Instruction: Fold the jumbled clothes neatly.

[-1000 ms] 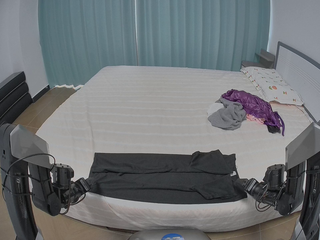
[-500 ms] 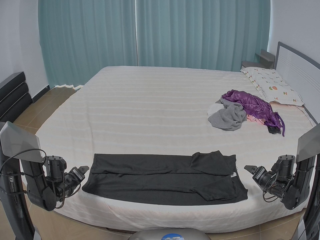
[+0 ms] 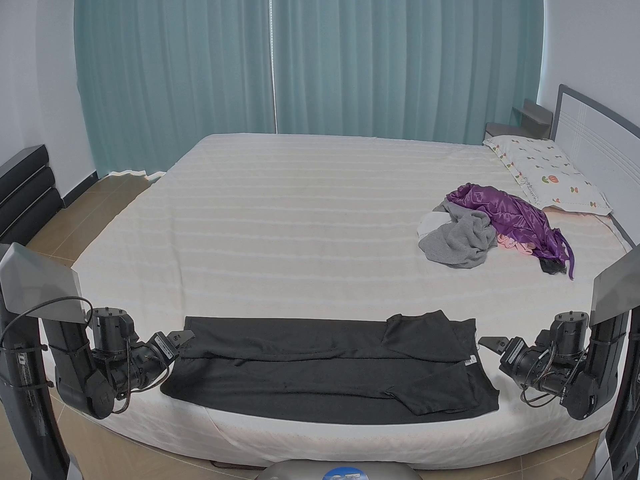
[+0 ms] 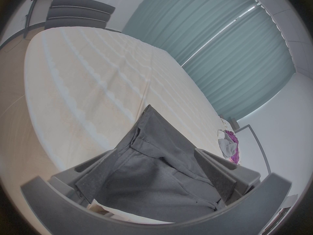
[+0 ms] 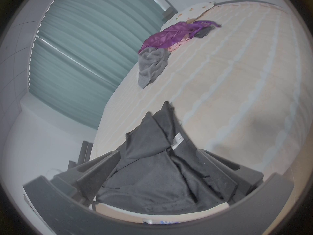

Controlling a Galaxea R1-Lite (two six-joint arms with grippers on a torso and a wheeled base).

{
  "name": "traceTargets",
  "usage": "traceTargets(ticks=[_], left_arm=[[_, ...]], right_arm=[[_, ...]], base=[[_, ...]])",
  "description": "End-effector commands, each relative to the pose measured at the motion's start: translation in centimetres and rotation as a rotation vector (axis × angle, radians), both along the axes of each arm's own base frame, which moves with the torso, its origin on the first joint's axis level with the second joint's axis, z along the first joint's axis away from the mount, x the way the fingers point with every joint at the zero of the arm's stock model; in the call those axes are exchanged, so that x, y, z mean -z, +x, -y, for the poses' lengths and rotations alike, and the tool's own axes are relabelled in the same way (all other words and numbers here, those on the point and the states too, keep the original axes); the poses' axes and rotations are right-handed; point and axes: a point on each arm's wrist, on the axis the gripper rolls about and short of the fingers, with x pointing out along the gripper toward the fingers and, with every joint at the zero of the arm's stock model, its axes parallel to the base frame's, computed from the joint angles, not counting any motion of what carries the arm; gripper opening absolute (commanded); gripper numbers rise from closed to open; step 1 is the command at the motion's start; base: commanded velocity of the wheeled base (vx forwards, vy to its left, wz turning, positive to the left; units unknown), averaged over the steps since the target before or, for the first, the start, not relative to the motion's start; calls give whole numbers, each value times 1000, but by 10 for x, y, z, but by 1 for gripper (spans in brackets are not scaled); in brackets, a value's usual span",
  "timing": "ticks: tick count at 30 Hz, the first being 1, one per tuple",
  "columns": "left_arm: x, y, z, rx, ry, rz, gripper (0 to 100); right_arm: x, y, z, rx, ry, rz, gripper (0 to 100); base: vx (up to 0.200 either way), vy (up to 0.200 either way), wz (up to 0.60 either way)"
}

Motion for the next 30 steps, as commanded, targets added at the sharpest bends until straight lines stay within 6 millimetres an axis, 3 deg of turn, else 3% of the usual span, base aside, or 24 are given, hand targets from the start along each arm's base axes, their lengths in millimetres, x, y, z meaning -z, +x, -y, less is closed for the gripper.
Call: traceTargets(ticks=[1,11,28,29,30], left_arm=[[3,7,1,24,4,13,100],[7,2,-5,6,-8,-14,100],[11,3,-5,5,-6,-25,100],[11,3,-5,5,-6,-25,100],[12,3,-5,5,-6,-26,100]], right_arm=[[5,5,-5,-60,24,2,100],[46,29,-1,-261,-75,15,100],[56,40,-6,-369,-96,60,100],[58,40,-6,-375,-104,57,0],[59,39,-6,-382,-114,59,0]], base=[[0,0,0],[0,0,0],[0,0,0],[0,0,0],[0,0,0]])
